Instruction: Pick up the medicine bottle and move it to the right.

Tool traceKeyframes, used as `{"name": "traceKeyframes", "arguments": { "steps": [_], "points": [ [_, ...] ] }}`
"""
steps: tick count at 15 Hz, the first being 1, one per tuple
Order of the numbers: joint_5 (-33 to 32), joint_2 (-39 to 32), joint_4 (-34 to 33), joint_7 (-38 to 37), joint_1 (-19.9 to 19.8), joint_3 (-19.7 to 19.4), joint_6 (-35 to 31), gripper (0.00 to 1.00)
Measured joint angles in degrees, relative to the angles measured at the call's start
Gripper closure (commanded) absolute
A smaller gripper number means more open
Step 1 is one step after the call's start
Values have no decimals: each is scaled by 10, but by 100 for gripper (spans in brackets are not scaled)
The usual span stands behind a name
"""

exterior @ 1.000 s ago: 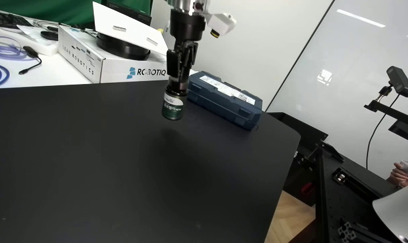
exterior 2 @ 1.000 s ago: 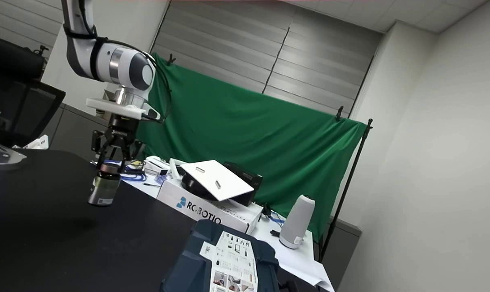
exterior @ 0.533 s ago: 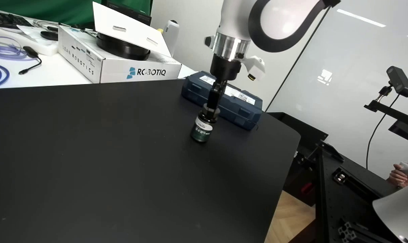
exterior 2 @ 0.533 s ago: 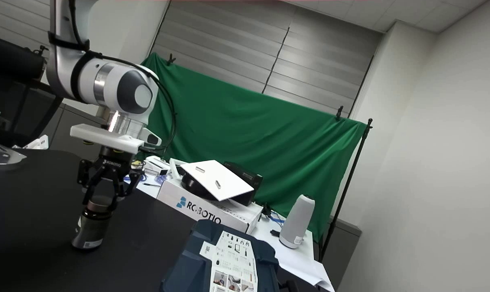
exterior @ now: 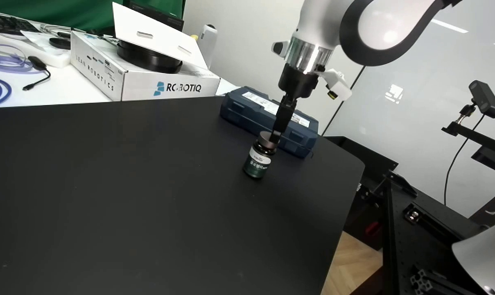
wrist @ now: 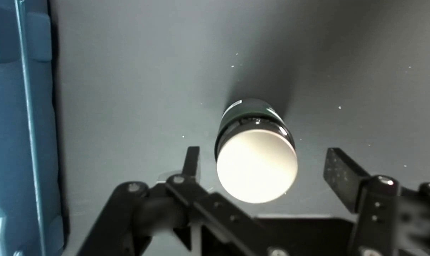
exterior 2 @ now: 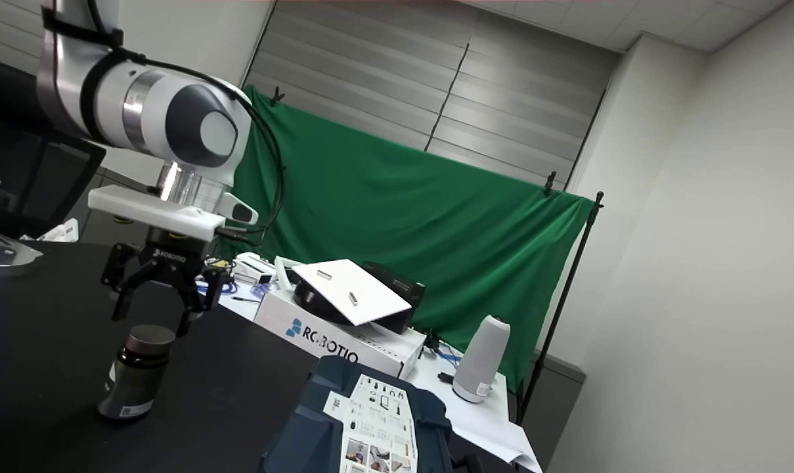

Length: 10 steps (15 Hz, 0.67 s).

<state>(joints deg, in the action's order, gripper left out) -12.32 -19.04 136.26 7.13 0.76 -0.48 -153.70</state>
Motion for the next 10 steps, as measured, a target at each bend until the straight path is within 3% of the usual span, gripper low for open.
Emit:
{"name": "traceKeyframes", "arguments": {
  "steps": [3, 7, 10],
  "points": [
    [-11, 85, 28, -2, 13, 0, 13, 0],
    [-23, 216, 59, -11, 31, 16, 85, 0],
    [-23, 265, 77, -16, 35, 27, 111, 0]
  ]
}}
